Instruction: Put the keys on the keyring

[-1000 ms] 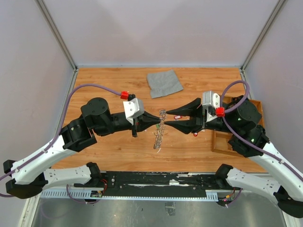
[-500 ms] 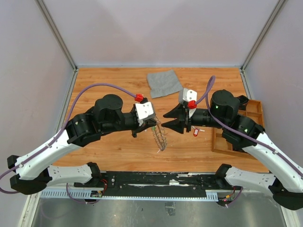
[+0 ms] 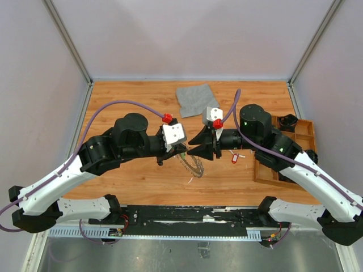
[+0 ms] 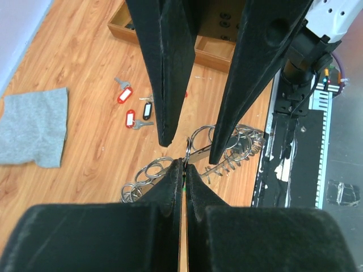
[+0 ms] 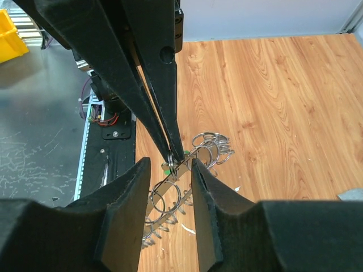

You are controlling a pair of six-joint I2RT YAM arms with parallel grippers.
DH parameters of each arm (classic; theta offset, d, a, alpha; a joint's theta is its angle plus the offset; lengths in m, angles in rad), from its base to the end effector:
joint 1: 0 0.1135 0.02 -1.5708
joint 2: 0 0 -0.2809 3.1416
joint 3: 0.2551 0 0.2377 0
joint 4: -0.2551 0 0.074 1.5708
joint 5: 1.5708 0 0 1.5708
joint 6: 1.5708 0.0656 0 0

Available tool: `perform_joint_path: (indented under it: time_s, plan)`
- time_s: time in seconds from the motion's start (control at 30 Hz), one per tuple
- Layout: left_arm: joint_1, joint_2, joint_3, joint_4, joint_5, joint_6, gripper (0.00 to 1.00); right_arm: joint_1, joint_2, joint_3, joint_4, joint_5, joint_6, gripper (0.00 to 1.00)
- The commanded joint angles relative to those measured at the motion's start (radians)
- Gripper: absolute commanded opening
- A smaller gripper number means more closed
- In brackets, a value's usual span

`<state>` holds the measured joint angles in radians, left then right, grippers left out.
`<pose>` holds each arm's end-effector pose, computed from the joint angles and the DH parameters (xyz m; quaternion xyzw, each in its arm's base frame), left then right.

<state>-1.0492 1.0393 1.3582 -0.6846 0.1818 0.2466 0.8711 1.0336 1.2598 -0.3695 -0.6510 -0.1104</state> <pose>0.0927 -0.1850 0.4352 0.5362 0.6232 -0.2893 0.4904 0.1060 0.1877 0.4469 -0.5222 0.5330 0.4547 0.4862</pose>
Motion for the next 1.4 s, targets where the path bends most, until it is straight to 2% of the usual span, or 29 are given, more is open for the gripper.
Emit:
perform_joint_path:
  time_s: [0.0,0.07,0.27,0.33,0.43,0.63,0.73,1.07,1.37]
  plan:
    - [0.002,0.001,0.045,0.031,0.026,0.008,0.01,0.014,0.009,0.014,0.042,-0.042,-0.012,0.35]
    - [0.002,-0.001,0.045,0.031,0.033,0.007,0.01,0.014,0.012,0.014,0.041,-0.045,-0.014,0.33]
    - [0.002,-0.002,0.044,0.028,0.031,0.005,0.01,0.014,0.010,0.014,0.040,-0.050,-0.015,0.05]
    - [0.002,-0.004,0.046,0.027,0.025,0.004,0.00,0.014,0.004,0.017,0.043,-0.056,-0.014,0.01]
    - [0.002,-0.010,0.045,0.033,0.018,-0.003,0.01,0.015,-0.011,0.012,0.049,-0.059,-0.014,0.01]
    - [0.003,-0.046,0.027,0.084,0.026,-0.034,0.23,0.016,-0.067,-0.019,0.127,-0.044,0.010,0.01]
    - [0.002,-0.071,0.006,0.137,0.043,-0.061,0.29,0.016,-0.095,-0.035,0.195,-0.056,0.042,0.01]
    - [0.002,-0.155,-0.090,0.315,0.059,-0.144,0.31,0.016,-0.121,-0.058,0.300,-0.075,0.098,0.01]
    - [0.002,-0.146,-0.085,0.312,0.109,-0.137,0.31,0.016,-0.115,-0.063,0.334,-0.086,0.111,0.01]
